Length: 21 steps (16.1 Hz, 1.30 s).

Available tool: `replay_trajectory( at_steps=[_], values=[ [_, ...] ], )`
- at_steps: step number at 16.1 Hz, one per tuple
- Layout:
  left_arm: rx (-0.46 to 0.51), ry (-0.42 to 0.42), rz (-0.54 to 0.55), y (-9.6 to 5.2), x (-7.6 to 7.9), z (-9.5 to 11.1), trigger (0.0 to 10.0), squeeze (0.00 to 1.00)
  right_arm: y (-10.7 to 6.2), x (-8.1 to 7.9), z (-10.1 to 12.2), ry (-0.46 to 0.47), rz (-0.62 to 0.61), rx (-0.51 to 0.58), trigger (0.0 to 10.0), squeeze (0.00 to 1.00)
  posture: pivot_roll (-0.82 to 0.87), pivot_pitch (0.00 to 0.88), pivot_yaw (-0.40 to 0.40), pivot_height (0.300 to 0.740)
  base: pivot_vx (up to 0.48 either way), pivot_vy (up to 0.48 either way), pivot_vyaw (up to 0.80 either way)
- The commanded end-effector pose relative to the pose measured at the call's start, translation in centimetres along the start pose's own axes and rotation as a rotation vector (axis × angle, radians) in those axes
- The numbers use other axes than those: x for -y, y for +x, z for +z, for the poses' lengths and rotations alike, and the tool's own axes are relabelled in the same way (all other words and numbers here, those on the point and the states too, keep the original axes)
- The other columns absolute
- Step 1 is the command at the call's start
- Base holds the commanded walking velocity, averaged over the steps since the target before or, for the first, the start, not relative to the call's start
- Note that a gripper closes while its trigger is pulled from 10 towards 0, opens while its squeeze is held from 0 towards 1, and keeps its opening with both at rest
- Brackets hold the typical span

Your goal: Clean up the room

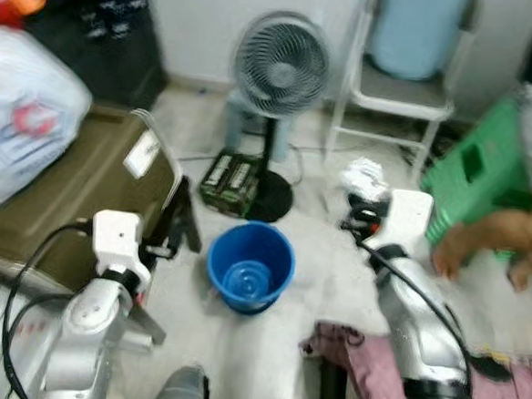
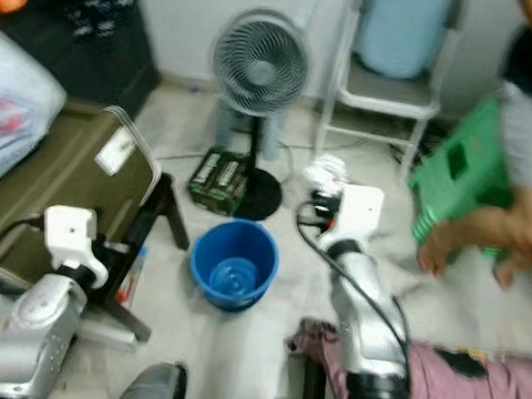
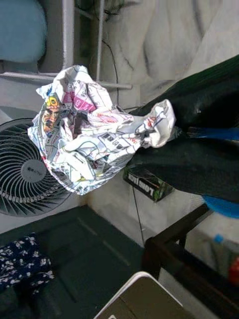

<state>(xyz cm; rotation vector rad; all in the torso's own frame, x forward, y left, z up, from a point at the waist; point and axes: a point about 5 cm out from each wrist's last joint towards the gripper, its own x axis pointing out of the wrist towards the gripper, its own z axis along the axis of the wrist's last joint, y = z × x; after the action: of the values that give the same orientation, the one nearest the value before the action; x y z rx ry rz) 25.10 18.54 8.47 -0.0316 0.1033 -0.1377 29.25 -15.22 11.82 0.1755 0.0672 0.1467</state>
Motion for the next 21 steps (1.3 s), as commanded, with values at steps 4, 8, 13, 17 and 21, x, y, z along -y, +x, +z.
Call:
replay_trajectory(
  at_steps=[4,8,13,17,21],
  values=[
    [0.039,-0.014,-0.030,0.0,0.3,1.0,10.0,0.00,0.1,-0.5,-0.4,0.010,0.011,-0.015,10.0,0.00,0.00,0.107,-0.068,0.740,0.000,0.000,0.15],
    [0.044,-0.012,-0.042,0.0,0.5,1.1,10.0,0.00,0.1,-0.8,-0.4,0.006,0.021,-0.015,10.0,0.00,0.00,0.109,-0.069,0.740,0.000,0.000,0.00],
    [0.040,-0.012,-0.047,0.0,0.4,1.0,10.0,0.00,0.1,-0.8,-0.4,0.005,0.024,-0.013,10.0,0.00,0.00,0.110,-0.070,0.740,0.000,0.000,0.80],
    [0.041,-0.016,-0.062,-0.1,0.6,1.0,10.0,0.00,0.0,-0.7,-0.5,0.003,0.014,-0.014,10.0,0.00,-0.01,0.120,-0.069,0.740,0.000,0.000,0.10],
    [0.059,-0.030,-0.089,-0.1,0.8,1.3,10.0,0.00,-0.1,-0.7,-0.5,0.000,0.011,-0.015,10.0,0.00,-0.01,0.124,-0.070,0.740,0.000,0.000,0.00]
  ],
)
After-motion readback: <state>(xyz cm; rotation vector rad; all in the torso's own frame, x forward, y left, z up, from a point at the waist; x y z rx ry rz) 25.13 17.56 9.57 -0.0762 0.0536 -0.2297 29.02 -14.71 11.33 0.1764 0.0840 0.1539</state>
